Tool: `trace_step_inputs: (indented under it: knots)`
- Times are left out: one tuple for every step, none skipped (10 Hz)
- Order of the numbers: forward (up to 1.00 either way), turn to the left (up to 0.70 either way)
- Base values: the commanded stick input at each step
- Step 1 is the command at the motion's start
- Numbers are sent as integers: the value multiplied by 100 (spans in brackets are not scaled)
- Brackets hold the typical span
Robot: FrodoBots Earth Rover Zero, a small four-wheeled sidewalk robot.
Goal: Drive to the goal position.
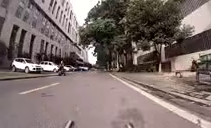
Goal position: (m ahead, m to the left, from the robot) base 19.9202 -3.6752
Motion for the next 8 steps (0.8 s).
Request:
trace_step_inputs:
  knots:
    - [70,-8]
    - [70,-4]
    - [70,0]
    - [70,-7]
    - [70,-7]
    - [70,-1]
    - [70,0]
    - [70,0]
